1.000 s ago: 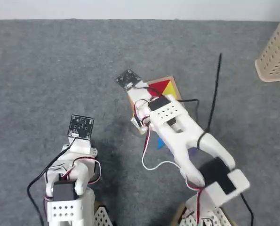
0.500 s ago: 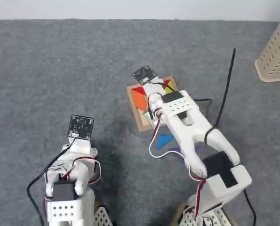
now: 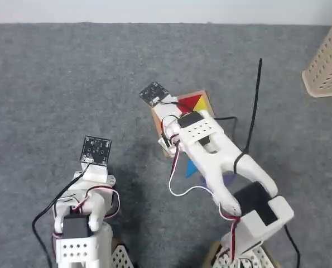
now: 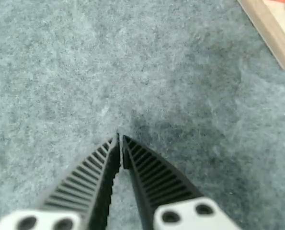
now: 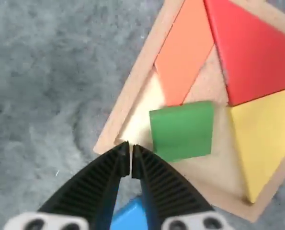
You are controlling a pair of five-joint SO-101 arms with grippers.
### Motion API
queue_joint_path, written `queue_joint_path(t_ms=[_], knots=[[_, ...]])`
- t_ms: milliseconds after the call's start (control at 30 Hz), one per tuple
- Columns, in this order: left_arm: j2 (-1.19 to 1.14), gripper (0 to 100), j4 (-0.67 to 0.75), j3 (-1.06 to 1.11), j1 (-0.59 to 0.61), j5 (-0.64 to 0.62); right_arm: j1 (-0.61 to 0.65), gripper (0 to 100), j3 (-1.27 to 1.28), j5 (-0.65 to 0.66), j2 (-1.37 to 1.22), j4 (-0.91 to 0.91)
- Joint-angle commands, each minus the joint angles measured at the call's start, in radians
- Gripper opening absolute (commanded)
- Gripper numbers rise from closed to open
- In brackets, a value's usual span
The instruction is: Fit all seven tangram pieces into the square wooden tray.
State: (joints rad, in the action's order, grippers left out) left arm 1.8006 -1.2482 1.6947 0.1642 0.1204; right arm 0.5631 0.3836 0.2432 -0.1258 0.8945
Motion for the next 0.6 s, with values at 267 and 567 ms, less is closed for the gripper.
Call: queue_joint_path(t_ms=[267, 567], knots=[[0.000, 1, -0.005, -0.008, 0.005, 0.008, -0.059, 0.7, -0.060, 0.011, -0.036, -0.067], [0.000, 1, -0.005, -0.008, 0.005, 0.008, -0.116, 0.7, -0.072, 0.018, -0.065, -0.071]])
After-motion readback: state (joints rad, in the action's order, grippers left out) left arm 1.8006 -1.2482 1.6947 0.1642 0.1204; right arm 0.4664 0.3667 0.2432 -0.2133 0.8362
